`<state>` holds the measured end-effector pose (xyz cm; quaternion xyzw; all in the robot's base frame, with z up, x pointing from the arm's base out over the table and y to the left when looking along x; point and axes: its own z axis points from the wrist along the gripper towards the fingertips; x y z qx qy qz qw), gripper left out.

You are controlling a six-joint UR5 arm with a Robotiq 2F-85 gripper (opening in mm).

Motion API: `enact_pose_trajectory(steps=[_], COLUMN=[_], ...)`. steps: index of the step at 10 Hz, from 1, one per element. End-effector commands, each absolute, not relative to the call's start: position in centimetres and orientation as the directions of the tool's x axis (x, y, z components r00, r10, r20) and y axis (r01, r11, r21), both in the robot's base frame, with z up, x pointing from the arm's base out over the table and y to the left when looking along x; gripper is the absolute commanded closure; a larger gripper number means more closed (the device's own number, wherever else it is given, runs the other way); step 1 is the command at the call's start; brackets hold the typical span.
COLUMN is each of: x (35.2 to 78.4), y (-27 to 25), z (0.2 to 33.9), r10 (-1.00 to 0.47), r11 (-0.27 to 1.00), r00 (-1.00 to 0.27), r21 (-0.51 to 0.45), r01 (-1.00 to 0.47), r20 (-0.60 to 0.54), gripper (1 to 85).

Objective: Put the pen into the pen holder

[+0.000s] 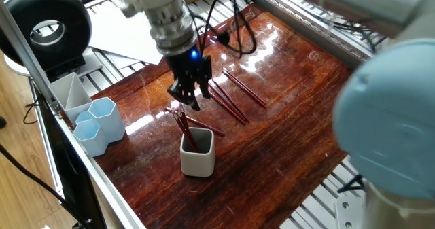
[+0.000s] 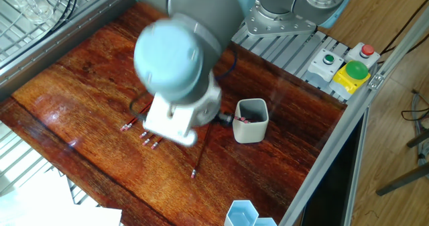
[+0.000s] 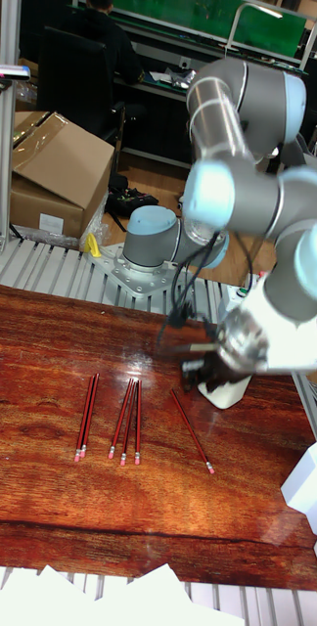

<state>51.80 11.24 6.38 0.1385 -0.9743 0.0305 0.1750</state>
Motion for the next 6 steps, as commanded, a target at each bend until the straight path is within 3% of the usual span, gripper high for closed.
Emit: enact_pose_trajectory(steps=[1, 3, 6], x=[52.9, 52.1, 49.2], y=[11.9, 12.3, 12.5], z=[0.9, 2.3, 8.9], r10=[-0.253, -0.235, -0.194], r11=[0.962, 0.965, 0.969], r00=[-0.903, -0.895, -0.867], r21=[-0.006, -0.015, -0.049], r01=[-0.272, -0.260, -0.243], r20=[0.347, 0.379, 0.458], gripper=[41.7, 42.0, 43.7])
